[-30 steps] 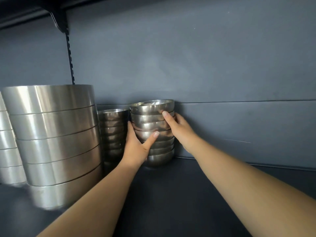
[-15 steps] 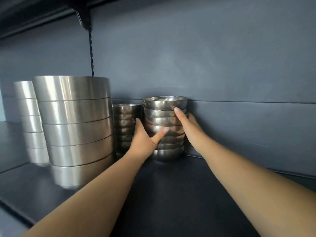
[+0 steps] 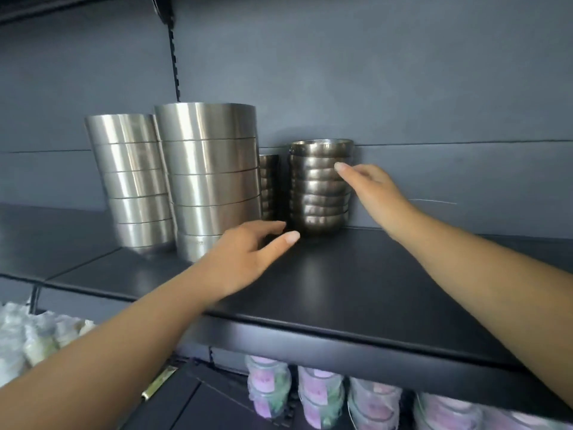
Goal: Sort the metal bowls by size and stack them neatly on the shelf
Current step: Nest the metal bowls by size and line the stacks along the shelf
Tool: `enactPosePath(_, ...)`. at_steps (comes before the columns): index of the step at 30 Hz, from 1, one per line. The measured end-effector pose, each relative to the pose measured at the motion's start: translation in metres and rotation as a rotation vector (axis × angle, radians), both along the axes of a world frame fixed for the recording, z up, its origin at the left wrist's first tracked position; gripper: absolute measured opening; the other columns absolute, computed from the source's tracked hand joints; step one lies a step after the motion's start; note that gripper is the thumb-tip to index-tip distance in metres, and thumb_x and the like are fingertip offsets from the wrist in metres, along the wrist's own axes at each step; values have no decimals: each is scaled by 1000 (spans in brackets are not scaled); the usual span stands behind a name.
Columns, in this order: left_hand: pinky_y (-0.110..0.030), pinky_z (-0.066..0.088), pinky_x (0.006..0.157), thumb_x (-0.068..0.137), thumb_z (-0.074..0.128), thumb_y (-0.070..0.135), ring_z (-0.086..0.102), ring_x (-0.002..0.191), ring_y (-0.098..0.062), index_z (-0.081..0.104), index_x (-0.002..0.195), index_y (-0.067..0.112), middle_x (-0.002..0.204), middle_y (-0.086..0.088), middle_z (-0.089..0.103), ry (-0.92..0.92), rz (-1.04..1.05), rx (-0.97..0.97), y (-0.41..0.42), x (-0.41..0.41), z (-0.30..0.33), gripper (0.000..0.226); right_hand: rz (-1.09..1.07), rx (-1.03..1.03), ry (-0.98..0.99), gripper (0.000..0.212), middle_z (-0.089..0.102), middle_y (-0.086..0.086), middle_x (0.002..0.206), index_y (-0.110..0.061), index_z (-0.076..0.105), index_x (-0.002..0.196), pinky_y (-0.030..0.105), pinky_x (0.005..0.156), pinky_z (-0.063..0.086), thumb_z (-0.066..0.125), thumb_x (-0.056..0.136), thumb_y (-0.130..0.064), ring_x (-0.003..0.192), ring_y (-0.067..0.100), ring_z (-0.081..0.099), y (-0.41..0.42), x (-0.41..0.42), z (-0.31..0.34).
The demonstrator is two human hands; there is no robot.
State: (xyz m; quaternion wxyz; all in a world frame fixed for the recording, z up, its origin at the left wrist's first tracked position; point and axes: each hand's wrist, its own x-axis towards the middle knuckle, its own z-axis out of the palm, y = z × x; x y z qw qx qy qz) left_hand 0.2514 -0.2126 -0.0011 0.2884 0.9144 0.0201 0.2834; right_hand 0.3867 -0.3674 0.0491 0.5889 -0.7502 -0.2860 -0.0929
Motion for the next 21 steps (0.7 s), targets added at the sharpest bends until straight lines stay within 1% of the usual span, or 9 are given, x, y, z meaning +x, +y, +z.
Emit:
enactPosePath(2, -1, 33, 83, 72, 47, 68, 57, 98, 3, 66, 103, 33, 101, 22, 60, -61, -84, 106, 21, -29, -7, 51, -22, -17, 38, 36, 57, -5, 104, -17, 57, 105, 24, 83, 34, 52, 86, -48, 103, 13, 53, 6, -22, -12)
enactPosePath(4, -2, 37, 75, 70, 44, 63, 57, 89, 1, 59, 80, 44, 86, 19, 61, -123, -108, 122, 41, -49, -12, 27, -33, -3, 103, 30, 57, -8, 94, -21, 56, 94, 26, 84, 37, 53, 85, -49, 97, 13, 53, 17, -43, -23)
enactPosePath(6, -4, 39, 73, 70, 46, 61, 55, 86, 4, 54, 76, 45, 83, 18, 60, -216, -81, 84, 59, -62, -14, 18, -27, 20, 142, 34, 57, -9, 89, -19, 59, 93, 30, 90, 41, 54, 83, -51, 97, 15, 54, 35, -65, -33)
enactPosePath(8, -5, 40, 75, 71, 53, 57, 55, 85, 4, 52, 81, 42, 89, 17, 57, -334, -36, -57, 71, -65, -15, 18, 6, 70, 197, 56, 62, 9, 101, -2, 58, 114, 37, 101, 41, 53, 84, -50, 104, 28, 56, 54, -82, -40)
enactPosePath(10, -15, 42, 87, 76, 61, 50, 54, 93, -5, 52, 92, 34, 102, 7, 56, -445, 38, -330, 80, -58, -13, 24, 15, 113, 244, 68, 53, 26, 125, 6, 47, 126, 46, 105, 37, 50, 87, -49, 115, 39, 51, 75, -97, -42)
enactPosePath(12, -29, 39, 102, 84, 59, 41, 51, 110, -18, 50, 110, 20, 121, -5, 52, -481, 120, -607, 84, -44, -8, 34, 38, 168, 270, 57, 56, 16, 121, -4, 54, 115, 36, 95, 42, 49, 86, -52, 102, 26, 55, 96, -103, -40)
enactPosePath(14, -36, 33, 110, 87, 55, 41, 44, 123, -21, 44, 125, 15, 134, -8, 44, -482, 155, -777, 80, -32, -4, 48, 43, 272, 266, 44, 52, -1, 114, -16, 53, 110, 26, 87, 36, 52, 84, -52, 97, 10, 50, 115, -103, -40)
enactPosePath(17, -31, 27, 112, 88, 53, 40, 36, 131, -17, 34, 136, 16, 142, -4, 36, -489, 133, -842, 71, -20, -8, 57, 33, 385, 182, 50, 46, -4, 133, -20, 47, 127, 22, 92, 32, 58, 84, -43, 114, 8, 44, 132, -99, -51)
enactPosePath(21, -27, 23, 108, 86, 52, 45, 30, 136, -14, 27, 141, 23, 146, 1, 32, -457, 77, -881, 74, -12, -13, 64, 66, 366, 153, 63, 28, -5, 150, -30, 32, 140, 29, 109, 27, 57, 83, -44, 135, 12, 31, 139, -84, -54)
